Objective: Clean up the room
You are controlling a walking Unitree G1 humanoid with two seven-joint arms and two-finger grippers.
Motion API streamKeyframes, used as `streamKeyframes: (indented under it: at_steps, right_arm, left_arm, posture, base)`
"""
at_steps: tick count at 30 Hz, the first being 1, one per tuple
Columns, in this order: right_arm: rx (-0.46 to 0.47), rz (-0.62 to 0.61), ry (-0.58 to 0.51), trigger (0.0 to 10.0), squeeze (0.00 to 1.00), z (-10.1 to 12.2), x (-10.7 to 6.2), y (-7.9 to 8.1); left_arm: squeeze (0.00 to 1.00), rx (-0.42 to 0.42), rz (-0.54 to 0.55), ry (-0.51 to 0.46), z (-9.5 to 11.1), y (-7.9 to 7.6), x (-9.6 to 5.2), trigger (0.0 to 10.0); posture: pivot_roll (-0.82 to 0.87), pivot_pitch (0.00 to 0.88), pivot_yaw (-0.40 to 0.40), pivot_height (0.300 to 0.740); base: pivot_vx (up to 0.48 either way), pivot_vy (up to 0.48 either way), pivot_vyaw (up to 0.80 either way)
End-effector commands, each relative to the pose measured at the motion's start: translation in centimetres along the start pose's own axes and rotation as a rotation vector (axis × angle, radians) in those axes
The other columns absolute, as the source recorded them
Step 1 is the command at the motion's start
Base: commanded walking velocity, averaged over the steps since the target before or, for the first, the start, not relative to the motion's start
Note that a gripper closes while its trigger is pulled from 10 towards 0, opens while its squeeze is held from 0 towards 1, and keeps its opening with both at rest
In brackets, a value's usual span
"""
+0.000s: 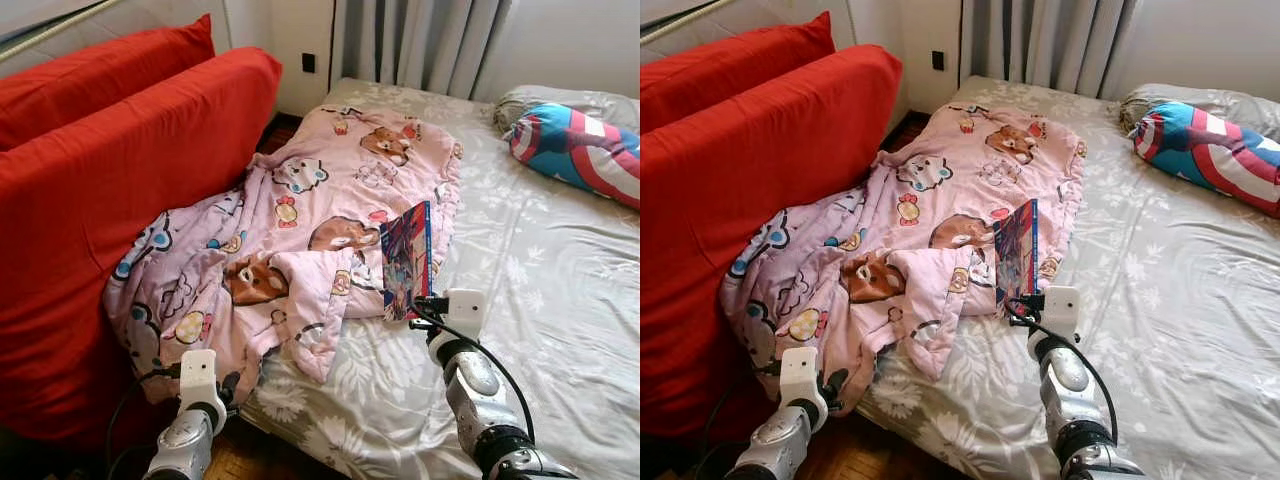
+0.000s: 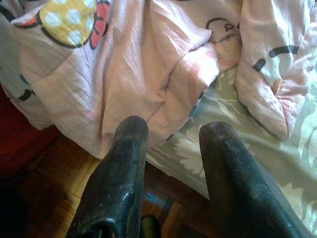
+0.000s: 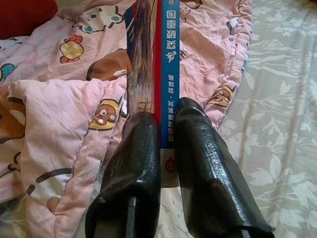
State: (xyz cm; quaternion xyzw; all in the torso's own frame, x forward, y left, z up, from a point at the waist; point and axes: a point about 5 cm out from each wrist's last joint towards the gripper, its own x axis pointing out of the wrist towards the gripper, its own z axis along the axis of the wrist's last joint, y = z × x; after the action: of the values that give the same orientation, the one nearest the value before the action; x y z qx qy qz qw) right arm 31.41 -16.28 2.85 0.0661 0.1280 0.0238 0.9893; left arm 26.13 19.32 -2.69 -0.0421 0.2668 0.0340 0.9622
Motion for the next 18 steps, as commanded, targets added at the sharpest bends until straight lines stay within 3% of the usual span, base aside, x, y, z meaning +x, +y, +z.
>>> streamKeyframes:
  at_steps: [1, 12, 18]
  right_arm:
    - [-0.009, -0.005, 0.006, 10.0, 0.0, -0.2, -0.1, -0.2]
    - [-0.009, -0.011, 0.019, 10.0, 0.0, -0.5, -0.2, -0.3]
    - [-0.016, -0.008, 0.018, 10.0, 0.0, -0.5, -0.2, -0.2]
  left_arm:
    - [0.0, -0.007, 0.002, 0.027, -0.8, 0.1, -0.2, 10.0]
    - [0.0, 0.0, 0.004, 0.088, -2.2, 0.0, -0.7, 10.0]
    - [0.0, -0.001, 0.0, 0.092, -2.4, -0.1, -0.7, 10.0]
  posture:
    - [-0.02, 0.058, -0.05, 0.73]
    - [-0.01, 0.055, -0.047, 0.73]
    - [-0.01, 0.057, -0.047, 0.73]
  base:
    - [-0.259, 0.0, 0.0]
    - [-0.258, 0.0, 0.0]
    - [-0.04, 0.0, 0.0]
